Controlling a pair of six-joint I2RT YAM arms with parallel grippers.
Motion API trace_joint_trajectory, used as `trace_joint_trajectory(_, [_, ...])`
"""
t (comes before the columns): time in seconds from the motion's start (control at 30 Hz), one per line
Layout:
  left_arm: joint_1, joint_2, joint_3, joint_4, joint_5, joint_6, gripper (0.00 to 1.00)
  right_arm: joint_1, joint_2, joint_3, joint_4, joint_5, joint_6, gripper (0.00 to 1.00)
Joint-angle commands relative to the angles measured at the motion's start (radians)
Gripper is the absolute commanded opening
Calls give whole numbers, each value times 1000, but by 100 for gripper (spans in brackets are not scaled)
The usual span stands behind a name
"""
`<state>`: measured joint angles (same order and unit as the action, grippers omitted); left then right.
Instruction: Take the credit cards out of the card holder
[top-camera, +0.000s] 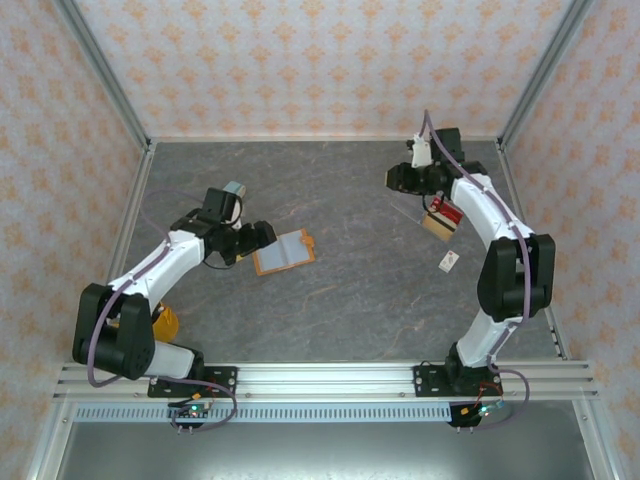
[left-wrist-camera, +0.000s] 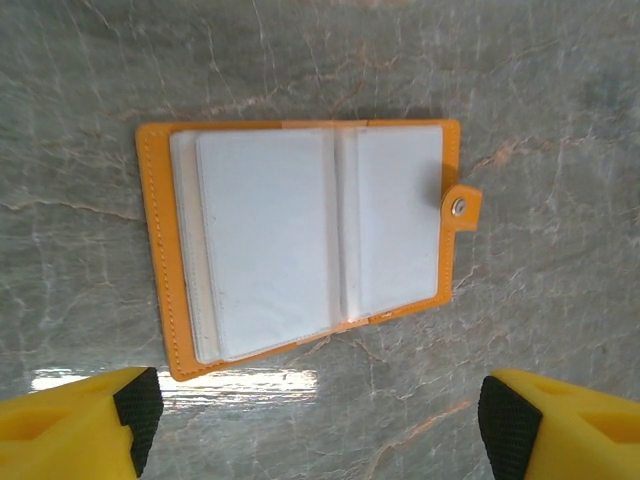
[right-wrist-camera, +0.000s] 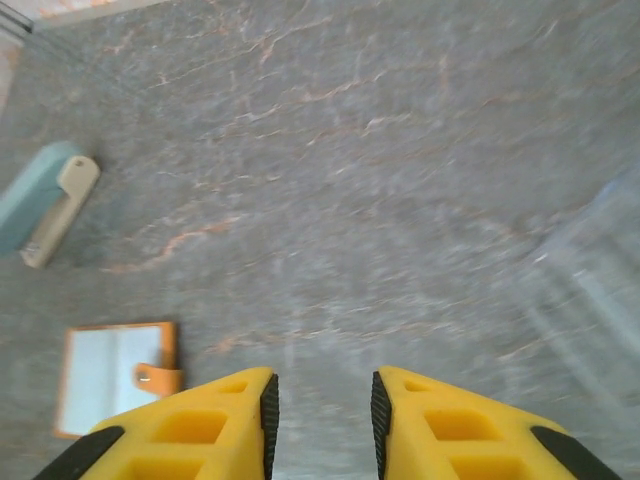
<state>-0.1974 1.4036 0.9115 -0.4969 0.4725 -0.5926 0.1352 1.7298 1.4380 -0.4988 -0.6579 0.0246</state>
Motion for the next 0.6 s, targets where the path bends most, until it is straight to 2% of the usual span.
trace_joint_trajectory(0.0, [-13, 32, -20, 64, -28, -40, 82, 68, -4, -53, -14, 27, 230, 32])
trace_joint_trajectory(0.23, [-21, 89, -30, 83, -93, -71, 70, 299, -21, -181, 77, 145, 306, 37])
trace_joint_trajectory(0.43, [-20, 115, -38, 109, -99, -83, 57, 500, 102, -133, 128, 227, 382, 37])
trace_joint_trajectory(0.57, [-23, 136, -37, 119, -104, -85, 50, 563, 177, -86, 150, 325, 461, 36])
